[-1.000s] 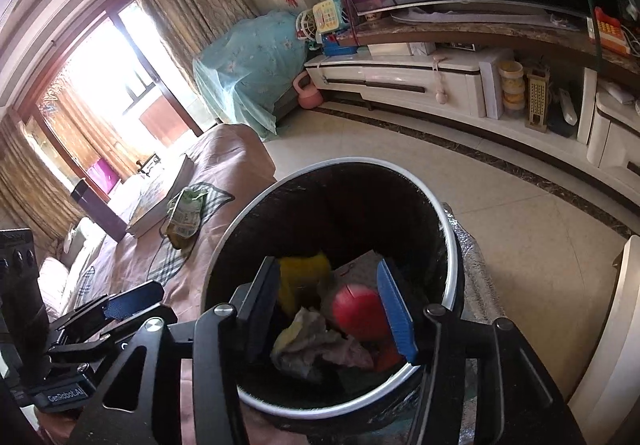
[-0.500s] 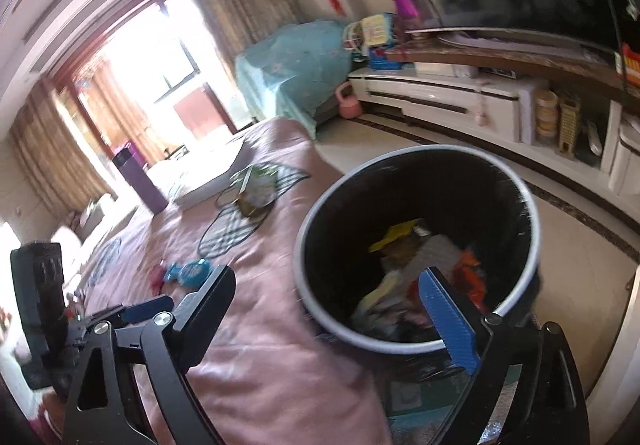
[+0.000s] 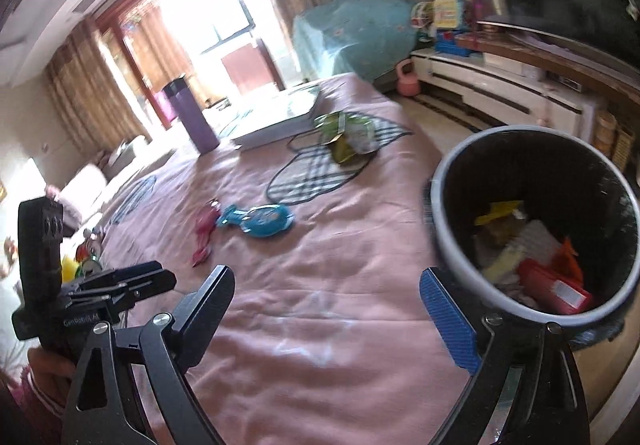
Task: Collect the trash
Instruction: 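Return both open tools to the pink brush and blue lollipop toy, then grasp pink brush with left tool while right tool grasps blue lollipop toy, then carry the pink brush and blue lollipop toy over the bin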
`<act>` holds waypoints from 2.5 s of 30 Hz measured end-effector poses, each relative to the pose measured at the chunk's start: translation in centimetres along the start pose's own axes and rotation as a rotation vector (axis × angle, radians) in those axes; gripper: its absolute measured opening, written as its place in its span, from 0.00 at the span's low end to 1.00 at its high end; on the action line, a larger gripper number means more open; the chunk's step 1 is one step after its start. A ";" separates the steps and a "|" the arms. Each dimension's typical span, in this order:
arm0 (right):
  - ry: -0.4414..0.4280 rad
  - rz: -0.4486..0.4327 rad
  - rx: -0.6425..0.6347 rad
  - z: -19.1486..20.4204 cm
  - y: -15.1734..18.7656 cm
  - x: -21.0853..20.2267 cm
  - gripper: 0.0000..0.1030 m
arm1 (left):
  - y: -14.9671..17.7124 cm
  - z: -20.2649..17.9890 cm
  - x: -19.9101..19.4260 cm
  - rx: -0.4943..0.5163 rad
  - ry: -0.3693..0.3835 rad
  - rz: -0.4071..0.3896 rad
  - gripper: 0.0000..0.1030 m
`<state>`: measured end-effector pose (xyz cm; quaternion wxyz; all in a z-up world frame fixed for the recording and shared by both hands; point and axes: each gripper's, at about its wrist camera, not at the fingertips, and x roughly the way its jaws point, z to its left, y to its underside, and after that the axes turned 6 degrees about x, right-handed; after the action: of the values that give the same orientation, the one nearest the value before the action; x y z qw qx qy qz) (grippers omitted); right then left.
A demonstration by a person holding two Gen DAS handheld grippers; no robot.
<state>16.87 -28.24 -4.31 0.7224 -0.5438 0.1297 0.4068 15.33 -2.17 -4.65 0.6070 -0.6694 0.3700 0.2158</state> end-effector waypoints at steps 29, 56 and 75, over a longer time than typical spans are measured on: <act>-0.026 0.247 -0.453 7.5 -3.0 14.0 0.53 | -4.7 4.6 5.9 -0.022 -0.052 0.074 0.63; 0.141 0.200 -0.213 1.6 0.5 5.5 0.74 | -1.3 -1.0 5.5 0.202 0.054 0.113 0.17; 0.077 0.046 0.027 -1.8 1.9 -0.8 0.49 | -0.4 -7.4 2.8 0.249 0.148 0.055 0.17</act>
<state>15.45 -30.05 -5.82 0.7146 -0.5461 0.1757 0.4003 16.18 -10.02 -5.21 0.6503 -0.5926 0.4559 0.1347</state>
